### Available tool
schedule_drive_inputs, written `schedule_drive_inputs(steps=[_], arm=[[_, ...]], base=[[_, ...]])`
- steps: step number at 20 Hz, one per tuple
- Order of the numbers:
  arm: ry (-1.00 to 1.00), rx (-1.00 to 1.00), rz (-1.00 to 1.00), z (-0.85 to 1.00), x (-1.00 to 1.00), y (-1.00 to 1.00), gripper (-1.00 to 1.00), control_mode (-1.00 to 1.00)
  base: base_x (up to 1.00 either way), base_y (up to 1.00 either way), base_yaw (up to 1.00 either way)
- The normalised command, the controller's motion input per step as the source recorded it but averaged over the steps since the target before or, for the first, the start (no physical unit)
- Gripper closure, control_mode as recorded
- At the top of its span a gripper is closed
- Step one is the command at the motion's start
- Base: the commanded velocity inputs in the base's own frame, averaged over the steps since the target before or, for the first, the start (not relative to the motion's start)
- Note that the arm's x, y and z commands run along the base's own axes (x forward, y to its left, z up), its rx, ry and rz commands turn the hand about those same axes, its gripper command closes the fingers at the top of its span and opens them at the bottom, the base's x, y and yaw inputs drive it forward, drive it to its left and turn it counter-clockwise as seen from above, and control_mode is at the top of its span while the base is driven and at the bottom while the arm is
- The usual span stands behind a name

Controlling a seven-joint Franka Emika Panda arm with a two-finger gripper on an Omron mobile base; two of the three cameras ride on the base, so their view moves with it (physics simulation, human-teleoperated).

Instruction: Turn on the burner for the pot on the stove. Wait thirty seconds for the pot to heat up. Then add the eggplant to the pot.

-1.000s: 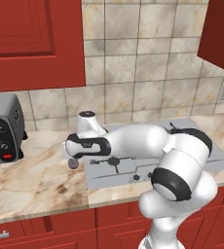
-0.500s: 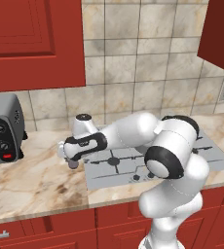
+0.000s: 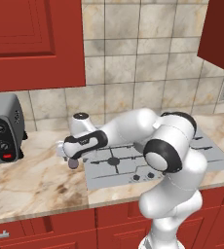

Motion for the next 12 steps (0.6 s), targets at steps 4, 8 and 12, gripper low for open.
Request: schedule_drive_inputs(steps=[4, 8, 12], arm=[[0.00, -0.01, 0.00, -0.18, 0.08, 0.00, -1.00, -1.00], [0.00, -0.01, 0.00, -0.13, 0.09, 0.00, -1.00, -1.00], [0.00, 0.00, 0.00, -0.10, 0.07, 0.02, -1.00, -1.00]], base=[[0.00, 0.00, 0.00], [0.00, 0.00, 0.00], [0.00, 0.00, 0.00]])
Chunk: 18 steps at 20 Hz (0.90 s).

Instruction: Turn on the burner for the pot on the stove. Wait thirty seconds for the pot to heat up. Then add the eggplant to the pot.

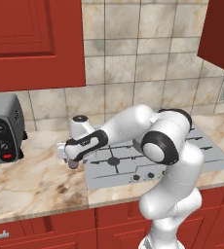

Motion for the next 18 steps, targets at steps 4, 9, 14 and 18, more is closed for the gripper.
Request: schedule_drive_inputs(steps=[4, 9, 14, 18], arm=[[0.00, 0.00, 0.00, -0.12, 0.07, 0.07, -1.00, -1.00], [-0.01, 0.00, 0.00, -0.13, 0.03, 0.03, -1.00, -1.00], [0.00, 0.00, 0.00, -0.07, 0.04, 0.05, 1.00, -1.00], [0.00, 0.00, 0.00, 0.00, 0.00, 0.00, 1.00, -1.00]], base=[[0.00, 0.00, 0.00], [0.00, 0.00, 0.00], [0.00, 0.00, 0.00], [0.00, 0.00, 0.00]])
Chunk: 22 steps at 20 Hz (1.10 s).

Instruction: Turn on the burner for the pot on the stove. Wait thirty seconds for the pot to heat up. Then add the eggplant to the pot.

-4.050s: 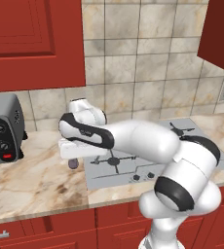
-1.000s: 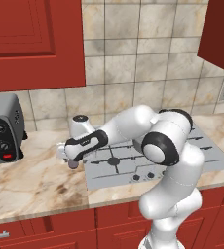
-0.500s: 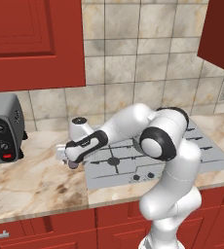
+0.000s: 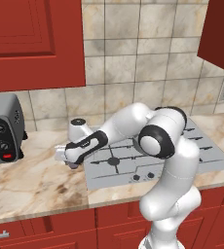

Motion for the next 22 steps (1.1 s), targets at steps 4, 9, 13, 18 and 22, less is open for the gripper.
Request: schedule_drive_inputs(steps=[4, 9, 13, 18, 22], arm=[[-0.02, 0.00, 0.00, 0.00, -0.01, 0.00, 1.00, -1.00], [-0.19, 0.00, -0.04, 0.26, 0.00, 0.01, 1.00, -1.00], [-0.18, 0.00, -0.12, 1.00, 0.00, 0.00, 1.00, -1.00], [-0.06, 0.02, -0.14, 1.00, -0.02, -0.11, 1.00, -1.00], [0.07, 0.00, -0.22, 0.89, -0.34, -0.53, 1.00, -1.00]], base=[[0.00, 0.00, 0.00], [0.00, 0.00, 0.00], [0.00, 0.00, 0.00], [0.00, 0.00, 0.00], [0.00, 0.00, 0.00]])
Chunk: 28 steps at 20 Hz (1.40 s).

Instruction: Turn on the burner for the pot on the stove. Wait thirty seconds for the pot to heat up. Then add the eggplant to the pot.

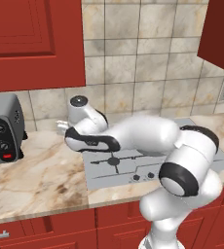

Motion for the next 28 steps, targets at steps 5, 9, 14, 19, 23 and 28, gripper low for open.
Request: schedule_drive_inputs(steps=[5, 9, 14, 19, 23, 28], arm=[[0.15, 0.00, -0.25, 0.71, -0.50, -0.96, 1.00, -1.00], [0.05, 0.00, -0.21, 0.36, -0.64, -1.00, 1.00, -1.00], [0.06, 0.00, -0.21, 0.11, -0.46, -1.00, 1.00, -1.00], [0.11, 0.00, -0.21, 0.04, -0.18, -1.00, 1.00, -1.00], [0.15, -0.03, -0.23, 0.05, 0.03, -1.00, 1.00, -1.00], [0.17, 0.00, -0.16, 0.13, 0.37, -0.97, 1.00, -1.00]], base=[[0.00, 0.00, 0.00], [0.00, 0.00, 0.00], [0.00, 0.00, 0.00], [0.00, 0.00, 0.00], [0.00, 0.00, 0.00], [0.00, 0.00, 0.00]])
